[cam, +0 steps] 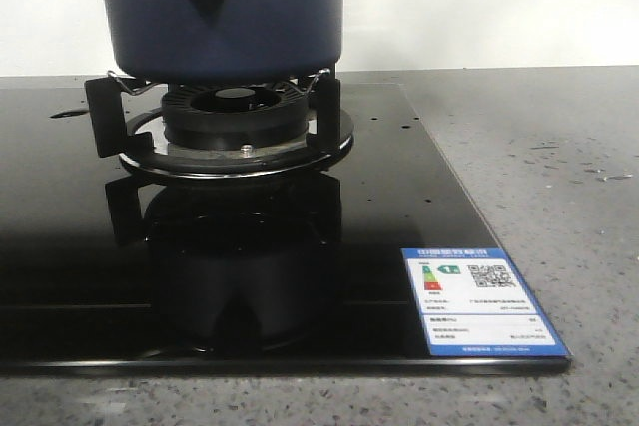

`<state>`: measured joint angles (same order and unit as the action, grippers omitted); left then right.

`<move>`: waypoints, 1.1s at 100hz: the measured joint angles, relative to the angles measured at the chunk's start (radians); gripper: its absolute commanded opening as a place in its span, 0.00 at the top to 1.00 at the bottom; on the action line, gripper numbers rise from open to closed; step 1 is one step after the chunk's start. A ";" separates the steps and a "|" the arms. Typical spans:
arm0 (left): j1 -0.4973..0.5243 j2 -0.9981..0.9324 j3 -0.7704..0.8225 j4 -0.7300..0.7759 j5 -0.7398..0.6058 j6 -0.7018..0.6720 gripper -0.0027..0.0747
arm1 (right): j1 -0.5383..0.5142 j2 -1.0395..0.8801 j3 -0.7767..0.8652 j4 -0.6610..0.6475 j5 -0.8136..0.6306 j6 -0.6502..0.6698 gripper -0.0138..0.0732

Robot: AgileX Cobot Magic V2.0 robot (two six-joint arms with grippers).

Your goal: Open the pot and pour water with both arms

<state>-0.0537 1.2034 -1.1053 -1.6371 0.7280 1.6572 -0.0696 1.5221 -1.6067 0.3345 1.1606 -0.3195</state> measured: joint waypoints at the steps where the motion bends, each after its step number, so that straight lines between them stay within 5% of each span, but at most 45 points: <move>1: -0.002 0.000 0.000 0.000 0.000 0.000 0.40 | -0.003 0.000 0.004 0.000 0.004 0.000 0.89; 37: -0.038 0.000 0.000 -0.003 -0.004 0.000 0.40 | -0.025 0.009 0.273 -0.034 -0.099 0.000 0.89; 86: -0.038 0.000 0.000 -0.005 -0.004 0.000 0.40 | -0.025 0.053 0.302 -0.061 -0.134 0.000 0.88; 95: -0.038 0.000 0.000 -0.005 -0.004 0.000 0.40 | -0.025 0.053 0.302 -0.064 -0.134 -0.002 0.81; 110: -0.038 0.000 0.000 -0.007 -0.004 0.000 0.40 | -0.025 0.053 0.302 -0.064 -0.134 -0.004 0.50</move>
<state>-0.0918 1.2034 -1.1053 -1.6440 0.7245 1.6572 -0.0950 1.5749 -1.3051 0.2707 1.0261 -0.3233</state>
